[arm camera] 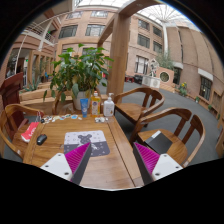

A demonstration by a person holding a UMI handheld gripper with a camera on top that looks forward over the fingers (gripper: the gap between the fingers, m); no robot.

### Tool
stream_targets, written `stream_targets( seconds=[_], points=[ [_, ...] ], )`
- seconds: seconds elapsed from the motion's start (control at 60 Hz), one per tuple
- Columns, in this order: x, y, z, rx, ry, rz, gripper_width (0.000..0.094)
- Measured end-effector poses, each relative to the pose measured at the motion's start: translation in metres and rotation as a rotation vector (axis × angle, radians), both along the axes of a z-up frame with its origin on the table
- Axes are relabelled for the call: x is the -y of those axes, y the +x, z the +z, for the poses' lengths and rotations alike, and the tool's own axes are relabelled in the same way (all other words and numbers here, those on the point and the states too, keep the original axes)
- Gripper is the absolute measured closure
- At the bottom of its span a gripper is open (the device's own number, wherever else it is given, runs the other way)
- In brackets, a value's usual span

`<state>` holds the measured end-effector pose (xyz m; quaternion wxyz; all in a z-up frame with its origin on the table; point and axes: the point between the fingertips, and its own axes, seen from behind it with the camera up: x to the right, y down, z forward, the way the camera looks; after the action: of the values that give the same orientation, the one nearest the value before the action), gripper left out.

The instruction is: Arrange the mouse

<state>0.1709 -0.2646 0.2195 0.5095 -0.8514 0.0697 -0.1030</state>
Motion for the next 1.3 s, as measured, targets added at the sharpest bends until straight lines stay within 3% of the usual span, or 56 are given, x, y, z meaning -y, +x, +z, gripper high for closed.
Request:
stream_targets(
  seconds=[0.283, 0.567, 0.833, 0.95, 1.3],
  points=[
    [0.017, -0.038, -0.086, -0.024, -0.155, 0.031, 0.0088],
    [0.02, -0.197, -0.186, -0.086, -0.314, 0.283, 0.0086],
    [-0.068, -0.348, -0.192, -0.18, -0.246, 0.489, 0.008],
    [-0.113, -0.39, -0.195, -0.209, -0.227, 0.513, 0.0083],
    [-0.219, -0.426, -0.229, -0.177, -0.226, 0.452, 0.0092]
  ],
)
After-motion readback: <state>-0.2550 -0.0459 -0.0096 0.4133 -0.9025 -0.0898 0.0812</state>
